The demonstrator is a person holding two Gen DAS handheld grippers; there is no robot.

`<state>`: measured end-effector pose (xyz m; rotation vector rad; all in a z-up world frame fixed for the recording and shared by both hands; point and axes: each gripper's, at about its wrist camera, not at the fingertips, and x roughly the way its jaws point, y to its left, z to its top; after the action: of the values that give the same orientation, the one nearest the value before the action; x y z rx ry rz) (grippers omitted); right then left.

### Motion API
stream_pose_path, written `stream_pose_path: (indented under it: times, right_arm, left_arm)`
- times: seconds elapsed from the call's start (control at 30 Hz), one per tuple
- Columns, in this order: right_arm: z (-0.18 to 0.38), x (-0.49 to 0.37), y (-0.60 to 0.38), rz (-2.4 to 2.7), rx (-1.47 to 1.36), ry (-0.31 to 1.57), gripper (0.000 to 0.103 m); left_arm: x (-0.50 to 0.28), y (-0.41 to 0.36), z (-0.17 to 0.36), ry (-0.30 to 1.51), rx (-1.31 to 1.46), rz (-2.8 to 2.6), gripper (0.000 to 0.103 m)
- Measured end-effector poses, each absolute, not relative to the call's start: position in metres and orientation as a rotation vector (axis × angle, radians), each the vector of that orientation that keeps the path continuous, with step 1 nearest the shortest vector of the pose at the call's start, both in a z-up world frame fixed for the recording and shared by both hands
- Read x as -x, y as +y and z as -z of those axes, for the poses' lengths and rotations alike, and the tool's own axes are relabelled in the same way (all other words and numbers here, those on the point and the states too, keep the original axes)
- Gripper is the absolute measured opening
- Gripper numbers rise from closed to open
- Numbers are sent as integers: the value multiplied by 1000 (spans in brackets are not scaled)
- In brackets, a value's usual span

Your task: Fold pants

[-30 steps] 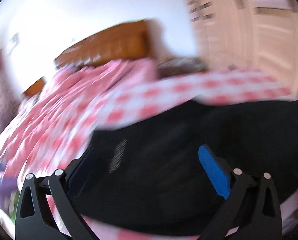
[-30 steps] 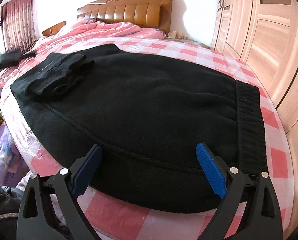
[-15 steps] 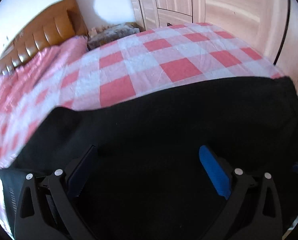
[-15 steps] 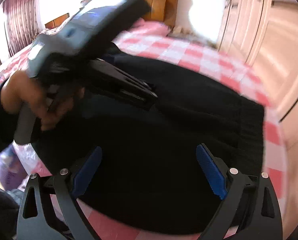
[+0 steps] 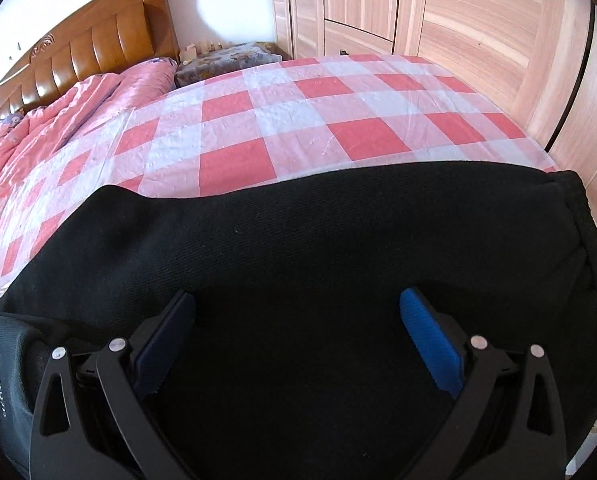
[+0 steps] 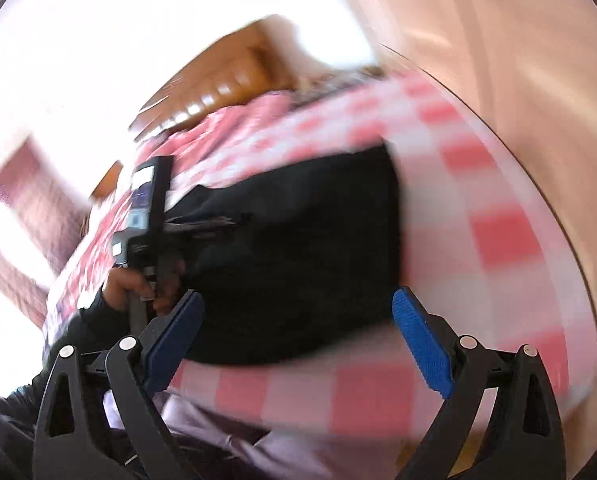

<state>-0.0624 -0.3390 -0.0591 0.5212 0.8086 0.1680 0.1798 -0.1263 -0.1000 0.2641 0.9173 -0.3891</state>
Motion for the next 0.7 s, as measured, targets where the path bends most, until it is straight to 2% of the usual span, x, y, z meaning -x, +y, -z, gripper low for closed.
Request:
stream_pose_path:
  times: [0.33,0.4,0.6,0.7]
  right_arm:
    - [90,49,-308,-225,-599,913,92]
    - [92,46,-305,-236,-627,914,96]
    - [91,33,-284,-255,-619,979,97]
    - [97,33,-294,-265,-768,958,97]
  left_arm:
    - [-179,-126,99,908,-274,384,102]
    - [-179,-126,99,908,-274,384,102]
    - [-181,-125,100,916,-258,391,102]
    - [-181,-125,100,915,-258,391,102]
